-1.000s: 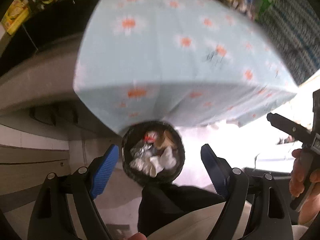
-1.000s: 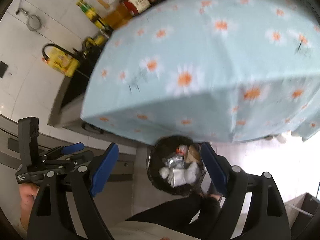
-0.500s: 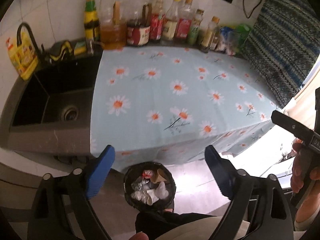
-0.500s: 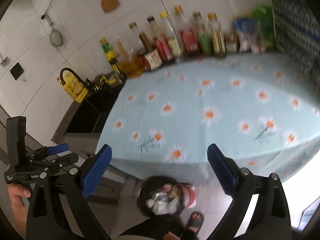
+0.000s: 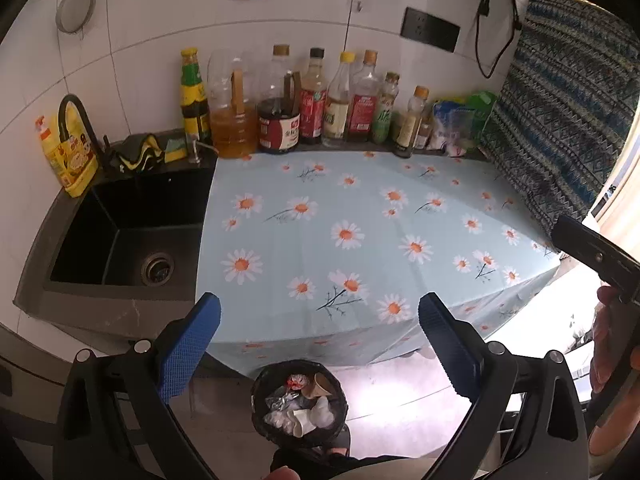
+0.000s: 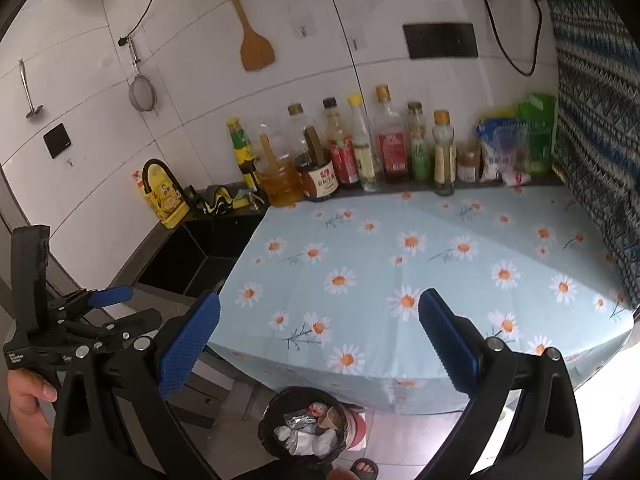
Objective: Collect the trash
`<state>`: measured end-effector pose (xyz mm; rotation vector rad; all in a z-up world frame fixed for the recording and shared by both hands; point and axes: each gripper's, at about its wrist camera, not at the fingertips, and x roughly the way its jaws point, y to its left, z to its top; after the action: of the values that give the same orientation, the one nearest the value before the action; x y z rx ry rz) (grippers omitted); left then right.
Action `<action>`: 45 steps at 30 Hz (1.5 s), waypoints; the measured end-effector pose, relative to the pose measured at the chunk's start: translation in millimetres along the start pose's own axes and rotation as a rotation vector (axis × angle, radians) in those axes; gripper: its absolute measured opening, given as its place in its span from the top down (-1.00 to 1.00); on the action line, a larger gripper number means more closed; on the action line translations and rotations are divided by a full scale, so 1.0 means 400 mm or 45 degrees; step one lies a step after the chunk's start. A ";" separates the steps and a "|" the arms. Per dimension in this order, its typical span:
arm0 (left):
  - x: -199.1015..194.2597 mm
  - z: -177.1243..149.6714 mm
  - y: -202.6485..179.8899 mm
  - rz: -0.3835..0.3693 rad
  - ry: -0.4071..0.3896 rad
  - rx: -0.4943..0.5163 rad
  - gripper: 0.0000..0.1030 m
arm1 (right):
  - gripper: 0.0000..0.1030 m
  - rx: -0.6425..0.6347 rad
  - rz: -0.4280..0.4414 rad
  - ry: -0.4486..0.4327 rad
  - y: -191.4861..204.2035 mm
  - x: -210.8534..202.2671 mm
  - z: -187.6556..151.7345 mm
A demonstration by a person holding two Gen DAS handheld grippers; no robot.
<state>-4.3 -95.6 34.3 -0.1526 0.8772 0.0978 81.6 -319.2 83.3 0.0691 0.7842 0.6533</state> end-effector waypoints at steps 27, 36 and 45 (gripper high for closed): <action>-0.035 -0.002 -0.006 0.010 -0.004 0.011 -0.87 | -0.91 0.030 -0.022 0.098 -0.001 0.048 -0.035; -0.027 0.001 0.003 0.014 0.001 0.011 -0.87 | -0.91 0.024 -0.048 0.137 0.000 0.072 -0.032; -0.019 0.007 0.009 0.007 0.006 0.003 -0.87 | -0.91 0.025 -0.060 0.146 -0.007 0.077 -0.026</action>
<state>-7.7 -91.9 41.5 -0.1483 0.8827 0.1019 92.2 -305.6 55.6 0.0314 0.9005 0.6085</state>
